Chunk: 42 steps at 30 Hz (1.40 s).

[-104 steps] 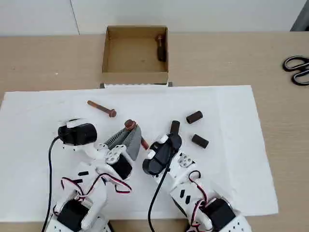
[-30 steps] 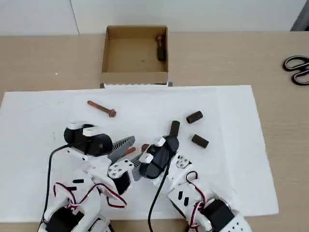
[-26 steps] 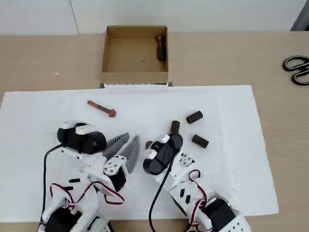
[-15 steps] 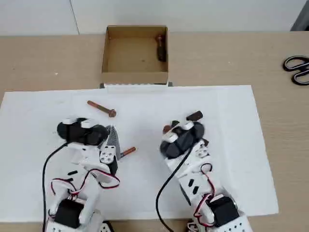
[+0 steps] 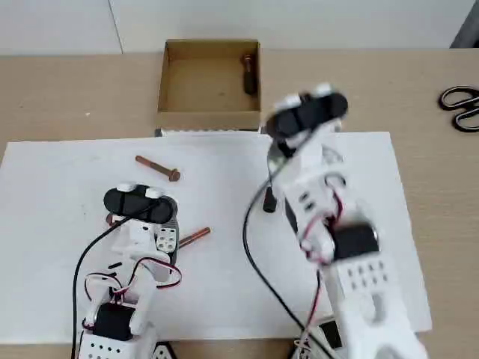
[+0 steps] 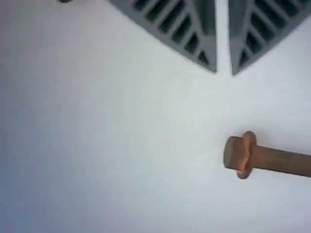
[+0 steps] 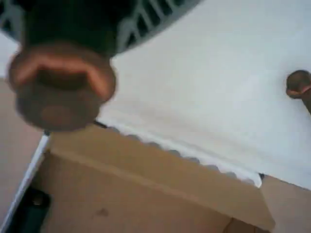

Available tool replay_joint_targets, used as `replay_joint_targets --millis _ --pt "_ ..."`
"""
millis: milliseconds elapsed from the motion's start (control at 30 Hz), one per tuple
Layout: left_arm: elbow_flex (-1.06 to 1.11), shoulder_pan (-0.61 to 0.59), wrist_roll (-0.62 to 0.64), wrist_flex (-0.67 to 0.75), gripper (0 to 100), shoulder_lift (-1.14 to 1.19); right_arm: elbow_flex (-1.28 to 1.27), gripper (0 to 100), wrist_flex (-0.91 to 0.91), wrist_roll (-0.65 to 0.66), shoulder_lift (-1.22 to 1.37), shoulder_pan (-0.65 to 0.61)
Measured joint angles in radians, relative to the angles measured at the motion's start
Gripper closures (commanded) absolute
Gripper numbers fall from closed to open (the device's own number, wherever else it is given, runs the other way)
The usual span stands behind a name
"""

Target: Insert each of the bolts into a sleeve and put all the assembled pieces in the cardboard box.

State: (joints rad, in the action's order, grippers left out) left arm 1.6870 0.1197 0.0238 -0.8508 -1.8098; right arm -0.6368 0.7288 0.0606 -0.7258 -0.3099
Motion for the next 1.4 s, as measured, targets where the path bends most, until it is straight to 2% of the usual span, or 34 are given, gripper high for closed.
replay_joint_targets --millis 133,233,600,800,900,1100,1400 --pt "0.0 -0.017 -0.129 -0.046 99 0.0 0.307 99.5 0.0 0.086 0.353 -0.006" --pt "0.0 -0.017 -0.227 -0.068 99 0.0 0.534 99.5 0.0 0.104 0.592 -0.005" --pt "0.0 -0.017 -0.255 -0.075 99 0.0 1.304 99.5 -0.025 0.112 1.37 -0.005" --pt "0.0 -0.017 -0.255 -0.075 99 0.0 1.683 99.4 -0.032 0.14 1.702 -0.008" --pt "0.0 -0.017 -0.255 -0.075 99 0.0 1.83 98.5 0.014 0.178 1.801 -0.025" --pt "0.0 -0.017 -0.255 -0.075 99 0.0 2.004 83.5 0.135 0.19 1.901 -0.058" --pt "0.0 -0.017 -0.255 -0.075 99 0.0 2.193 87.5 0.334 0.192 1.906 -0.058"
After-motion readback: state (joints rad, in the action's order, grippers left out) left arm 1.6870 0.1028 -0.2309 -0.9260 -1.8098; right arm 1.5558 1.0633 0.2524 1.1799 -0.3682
